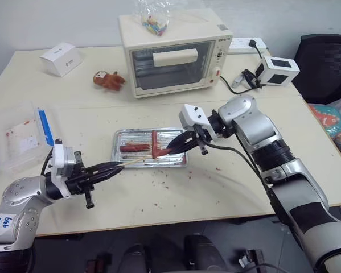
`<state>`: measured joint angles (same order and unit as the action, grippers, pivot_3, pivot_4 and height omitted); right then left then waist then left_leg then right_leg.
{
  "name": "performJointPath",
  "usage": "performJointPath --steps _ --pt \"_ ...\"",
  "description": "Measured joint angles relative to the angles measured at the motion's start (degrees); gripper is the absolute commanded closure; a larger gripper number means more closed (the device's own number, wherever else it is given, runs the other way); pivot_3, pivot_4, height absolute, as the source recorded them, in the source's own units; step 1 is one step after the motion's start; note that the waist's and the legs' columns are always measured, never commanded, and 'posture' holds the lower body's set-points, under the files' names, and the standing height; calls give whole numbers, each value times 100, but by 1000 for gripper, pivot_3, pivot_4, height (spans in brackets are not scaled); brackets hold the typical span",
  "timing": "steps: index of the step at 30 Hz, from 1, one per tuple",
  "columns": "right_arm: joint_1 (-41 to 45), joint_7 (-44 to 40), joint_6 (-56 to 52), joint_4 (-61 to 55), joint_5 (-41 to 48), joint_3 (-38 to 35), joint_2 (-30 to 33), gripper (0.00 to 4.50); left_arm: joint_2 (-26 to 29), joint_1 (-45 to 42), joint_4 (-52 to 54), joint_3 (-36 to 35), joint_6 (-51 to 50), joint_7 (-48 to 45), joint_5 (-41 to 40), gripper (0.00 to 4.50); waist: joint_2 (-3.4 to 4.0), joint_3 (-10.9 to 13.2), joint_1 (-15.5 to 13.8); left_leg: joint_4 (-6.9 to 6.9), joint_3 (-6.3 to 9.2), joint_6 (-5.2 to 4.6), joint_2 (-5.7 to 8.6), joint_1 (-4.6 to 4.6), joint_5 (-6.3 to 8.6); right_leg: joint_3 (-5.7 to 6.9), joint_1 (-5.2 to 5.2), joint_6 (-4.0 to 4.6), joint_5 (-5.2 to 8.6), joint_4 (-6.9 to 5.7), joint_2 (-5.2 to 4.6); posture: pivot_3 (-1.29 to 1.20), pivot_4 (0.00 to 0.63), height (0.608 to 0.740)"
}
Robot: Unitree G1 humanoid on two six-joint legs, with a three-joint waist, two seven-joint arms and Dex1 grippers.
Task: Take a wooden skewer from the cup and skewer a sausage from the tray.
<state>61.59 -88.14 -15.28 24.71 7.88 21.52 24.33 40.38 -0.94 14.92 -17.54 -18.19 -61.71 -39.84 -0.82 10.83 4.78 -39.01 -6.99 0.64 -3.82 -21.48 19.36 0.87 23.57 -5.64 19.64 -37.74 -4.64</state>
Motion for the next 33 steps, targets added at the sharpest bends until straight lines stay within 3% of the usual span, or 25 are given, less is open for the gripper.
performJointPath --steps 33 --pt "-73 1 -186 -215 128 54 107 3875 -165 -282 -212 278 67 83 156 4500 0 0 -2 -2 0 0 0 0 0 1 0 0 0 -1 1 0 150 740"
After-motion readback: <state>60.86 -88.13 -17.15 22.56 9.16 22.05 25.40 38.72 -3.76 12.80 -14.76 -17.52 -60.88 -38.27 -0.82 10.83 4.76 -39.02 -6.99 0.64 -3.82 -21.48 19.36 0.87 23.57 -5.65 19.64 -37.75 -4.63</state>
